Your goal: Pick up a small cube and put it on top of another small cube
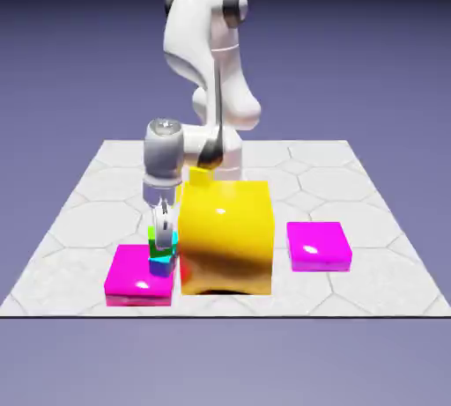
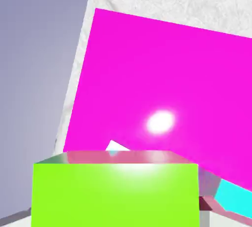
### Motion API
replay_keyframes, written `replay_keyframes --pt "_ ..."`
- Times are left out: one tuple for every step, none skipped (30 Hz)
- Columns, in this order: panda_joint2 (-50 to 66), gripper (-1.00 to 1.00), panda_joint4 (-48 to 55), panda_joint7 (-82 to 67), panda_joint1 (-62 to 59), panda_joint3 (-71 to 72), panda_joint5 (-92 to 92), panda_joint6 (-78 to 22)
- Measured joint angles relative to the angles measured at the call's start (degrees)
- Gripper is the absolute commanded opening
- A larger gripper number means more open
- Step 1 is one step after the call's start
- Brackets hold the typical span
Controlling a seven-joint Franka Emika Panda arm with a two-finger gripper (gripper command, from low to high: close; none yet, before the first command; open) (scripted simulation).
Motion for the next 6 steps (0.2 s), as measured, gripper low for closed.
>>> replay_keyframes --pt "0.0 1.0 0.0 0.0 0.0 0.0 0.0 0.0" --pt "-2.07 1.0 0.17 -1.66 -0.54 0.91 2.29 -1.83" --pt "-4.15 1.0 0.34 -3.33 -0.93 1.81 4.58 -3.65" --pt "-6.22 1.0 0.51 -5.0 -1.49 2.72 6.88 -5.48" --pt "-8.3 1.0 0.68 -6.67 -1.94 3.63 9.17 -7.31" --pt "-10.38 1.0 0.86 -8.35 -2.45 4.53 11.48 -9.15"
